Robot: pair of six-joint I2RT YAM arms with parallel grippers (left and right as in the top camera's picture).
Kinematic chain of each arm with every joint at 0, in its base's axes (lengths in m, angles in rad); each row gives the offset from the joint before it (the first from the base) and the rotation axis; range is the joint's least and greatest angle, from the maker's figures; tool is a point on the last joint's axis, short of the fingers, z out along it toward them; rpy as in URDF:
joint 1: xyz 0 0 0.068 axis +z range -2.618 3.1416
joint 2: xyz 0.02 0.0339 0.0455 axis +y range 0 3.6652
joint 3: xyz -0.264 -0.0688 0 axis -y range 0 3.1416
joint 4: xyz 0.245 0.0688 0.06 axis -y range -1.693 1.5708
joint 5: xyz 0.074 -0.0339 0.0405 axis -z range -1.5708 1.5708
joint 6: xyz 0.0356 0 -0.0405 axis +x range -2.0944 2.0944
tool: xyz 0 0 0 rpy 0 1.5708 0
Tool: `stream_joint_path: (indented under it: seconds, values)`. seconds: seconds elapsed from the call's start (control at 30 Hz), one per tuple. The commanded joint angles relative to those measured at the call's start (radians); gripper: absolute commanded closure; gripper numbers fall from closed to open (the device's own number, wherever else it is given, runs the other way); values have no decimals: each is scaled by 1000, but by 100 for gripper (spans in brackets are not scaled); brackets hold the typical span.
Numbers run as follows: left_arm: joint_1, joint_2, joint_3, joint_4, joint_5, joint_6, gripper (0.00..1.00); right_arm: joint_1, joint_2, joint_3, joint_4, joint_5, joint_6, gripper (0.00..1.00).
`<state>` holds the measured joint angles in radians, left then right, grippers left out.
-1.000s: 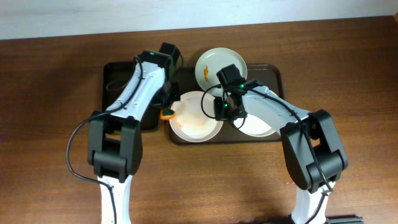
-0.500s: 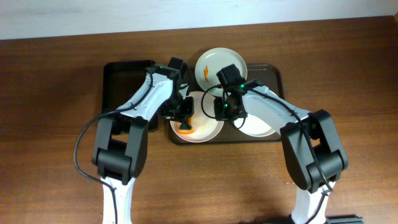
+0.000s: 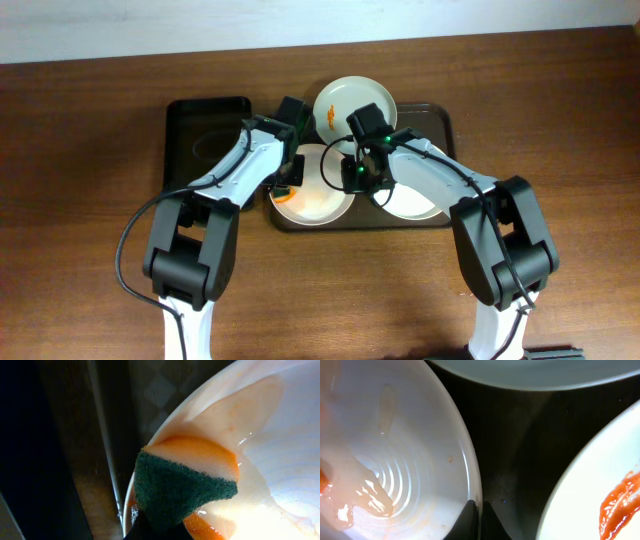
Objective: Clean dirty plates on tray and stack at the side
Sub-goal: 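Wipe the sauce off the plate with the sponge in the left gripper, then return the sponge to the black tray with the left gripper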
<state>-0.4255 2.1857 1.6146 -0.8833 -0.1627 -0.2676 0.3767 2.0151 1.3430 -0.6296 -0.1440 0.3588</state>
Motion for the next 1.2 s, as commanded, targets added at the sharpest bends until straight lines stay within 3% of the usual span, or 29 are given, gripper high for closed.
stream_joint_path:
  seconds: [0.0,0.23,0.47,0.7,0.73,0.83,0.9,1.0,1.07,1.13,1.17]
  values:
    - [35,94,-62,20,-301,15,100,-11,8,-8,-19,69,-17,96]
    - [35,94,3,77,-317,15,100,-11,8,-8,-18,69,-17,96]
    - [35,93,171,32,-271,15,100,-11,8,-8,-20,70,-18,96]
    - [56,92,348,-161,-272,9,100,-11,8,-8,-23,70,-18,96]
    - [86,92,403,-252,-272,-79,100,-11,8,-8,-25,69,-18,96]
    - [178,92,475,-355,-256,-154,100,-10,8,-8,-24,66,-29,96]
    - [280,92,469,-360,-108,-129,100,-10,8,-8,-23,66,-29,96]
    - [392,112,450,-350,210,65,100,-10,8,-8,-20,66,-29,96]
    - [414,151,446,-348,326,139,100,-10,7,-8,-21,65,-29,96]
    - [414,193,446,-348,350,161,100,-10,8,-8,-23,66,-29,96]
    - [414,208,446,-349,350,161,31,-10,7,-8,-23,66,-29,96]
